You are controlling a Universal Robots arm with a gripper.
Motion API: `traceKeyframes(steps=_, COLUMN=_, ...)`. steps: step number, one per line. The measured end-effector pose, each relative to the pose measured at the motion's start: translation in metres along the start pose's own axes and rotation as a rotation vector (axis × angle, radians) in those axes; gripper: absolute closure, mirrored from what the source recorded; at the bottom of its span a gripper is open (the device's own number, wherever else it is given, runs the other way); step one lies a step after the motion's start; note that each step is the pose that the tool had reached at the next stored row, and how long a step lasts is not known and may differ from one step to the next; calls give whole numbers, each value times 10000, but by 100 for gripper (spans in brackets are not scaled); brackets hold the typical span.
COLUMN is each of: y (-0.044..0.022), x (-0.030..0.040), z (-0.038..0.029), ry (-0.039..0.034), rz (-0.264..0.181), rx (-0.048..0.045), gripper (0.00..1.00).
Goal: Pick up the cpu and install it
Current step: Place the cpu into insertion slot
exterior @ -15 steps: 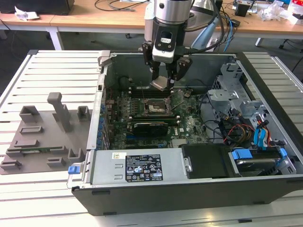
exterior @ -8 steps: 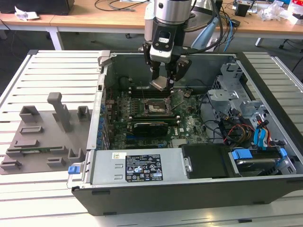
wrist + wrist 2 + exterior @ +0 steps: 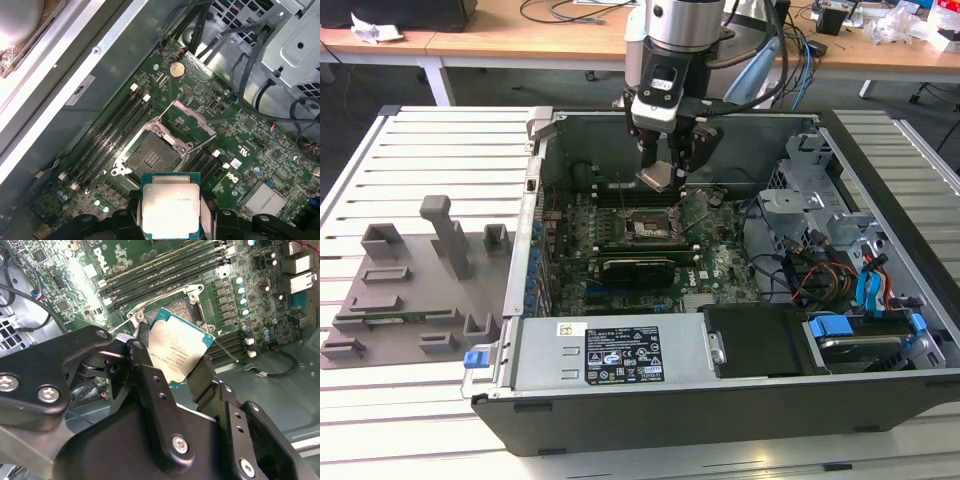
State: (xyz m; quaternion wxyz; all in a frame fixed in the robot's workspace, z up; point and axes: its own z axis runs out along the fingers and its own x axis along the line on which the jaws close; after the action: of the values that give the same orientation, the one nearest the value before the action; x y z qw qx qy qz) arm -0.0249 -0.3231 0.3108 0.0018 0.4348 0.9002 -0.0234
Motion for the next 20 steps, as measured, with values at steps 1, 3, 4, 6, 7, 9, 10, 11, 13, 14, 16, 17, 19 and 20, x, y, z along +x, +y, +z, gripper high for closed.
traceKeyframes(steps=1, y=0, x=0, z=0, ry=3, rz=66, rx=1, gripper=45)
traceKeyframes(steps=3, y=0, x=0, z=0, ry=9, rz=215, rx=5, gripper=45)
traceKeyframes(steps=4, y=0, x=0, z=1, ry=11, rz=279, rx=6, gripper=45)
traceKeyframes(steps=6, y=0, x=0, z=1, ry=16, rz=382, rx=9, gripper=45)
traceKeyframes(steps=7, y=0, x=0, z=1, ry=19, rz=458, rx=11, gripper=45)
traceKeyframes(steps=9, y=0, x=0, z=1, ry=25, rz=614, rx=14, gripper=45)
traceKeyframes(steps=10, y=0, x=0, z=1, ry=29, rz=703, rx=16, gripper=45)
traceKeyframes(steps=11, y=0, x=0, z=1, ry=32, rz=790, rx=19, gripper=45)
traceKeyframes(steps=13, y=0, x=0, z=1, ry=38, rz=921, rx=22, gripper=45)
traceKeyframes(steps=14, y=0, x=0, z=1, ry=39, rz=961, rx=23, gripper=45)
traceKeyframes(steps=16, y=0, x=0, z=2, ry=44, rz=1069, rx=26, gripper=45)
traceKeyframes(steps=17, y=0, x=0, z=2, ry=45, rz=1110, rx=26, gripper=45)
traceKeyframes(steps=19, y=0, x=0, z=2, ry=52, rz=1292, rx=30, gripper=45)
traceKeyframes(steps=20, y=0, x=0, z=2, ry=56, rz=1381, rx=32, gripper=45)
